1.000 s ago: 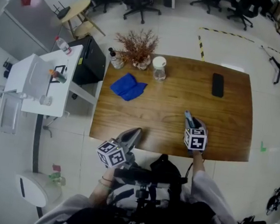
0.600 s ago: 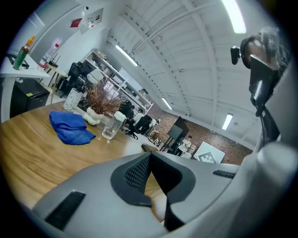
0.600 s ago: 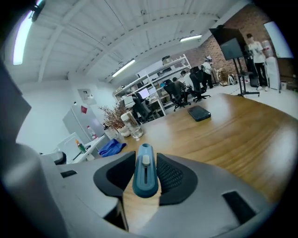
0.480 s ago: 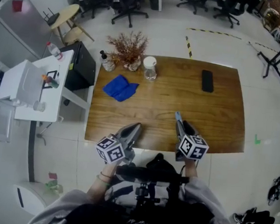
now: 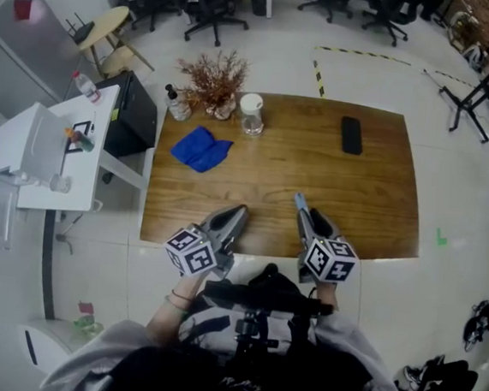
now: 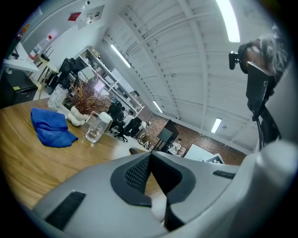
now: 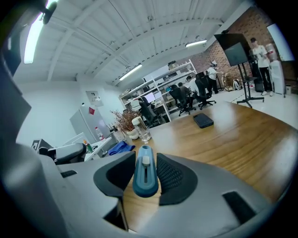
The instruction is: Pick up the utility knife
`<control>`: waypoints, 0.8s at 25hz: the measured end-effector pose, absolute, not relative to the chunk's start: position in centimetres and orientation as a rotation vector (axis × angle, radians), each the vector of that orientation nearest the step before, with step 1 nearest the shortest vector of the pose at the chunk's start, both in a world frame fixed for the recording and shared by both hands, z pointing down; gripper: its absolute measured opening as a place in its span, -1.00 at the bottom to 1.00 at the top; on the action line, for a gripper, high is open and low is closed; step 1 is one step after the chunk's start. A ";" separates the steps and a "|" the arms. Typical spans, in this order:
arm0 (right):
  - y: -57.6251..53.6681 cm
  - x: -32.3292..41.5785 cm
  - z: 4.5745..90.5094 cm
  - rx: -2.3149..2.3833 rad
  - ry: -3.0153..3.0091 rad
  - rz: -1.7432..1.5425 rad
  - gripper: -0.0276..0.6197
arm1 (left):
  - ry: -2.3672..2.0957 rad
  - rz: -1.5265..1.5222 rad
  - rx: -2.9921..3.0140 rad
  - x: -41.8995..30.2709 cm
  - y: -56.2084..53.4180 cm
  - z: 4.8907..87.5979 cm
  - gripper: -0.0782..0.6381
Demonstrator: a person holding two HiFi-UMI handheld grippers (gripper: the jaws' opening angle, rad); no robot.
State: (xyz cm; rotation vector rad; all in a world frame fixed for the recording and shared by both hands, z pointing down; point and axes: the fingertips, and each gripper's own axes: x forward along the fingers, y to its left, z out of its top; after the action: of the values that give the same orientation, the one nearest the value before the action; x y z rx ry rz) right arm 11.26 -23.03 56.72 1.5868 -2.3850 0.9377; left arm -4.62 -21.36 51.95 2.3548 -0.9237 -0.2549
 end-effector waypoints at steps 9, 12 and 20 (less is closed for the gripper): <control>-23.4 11.3 56.8 1.575 -2.381 0.922 -0.45 | -0.930 -0.238 2.395 -4.2 -21.5 51.5 -0.77; -23.6 11.1 57.0 1.565 -2.378 0.925 -0.45 | -0.919 -0.240 2.389 -4.2 -21.5 51.6 -0.77; -24.4 11.1 59.4 1.528 -2.320 0.910 -0.45 | -0.921 -0.219 2.379 -4.3 -21.5 51.9 -0.76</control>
State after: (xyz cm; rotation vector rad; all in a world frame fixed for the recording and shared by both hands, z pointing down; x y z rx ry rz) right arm 11.08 -24.39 59.41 1.5280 -2.3204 0.9104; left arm -4.30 -21.51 51.90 2.3787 -0.9209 -0.2188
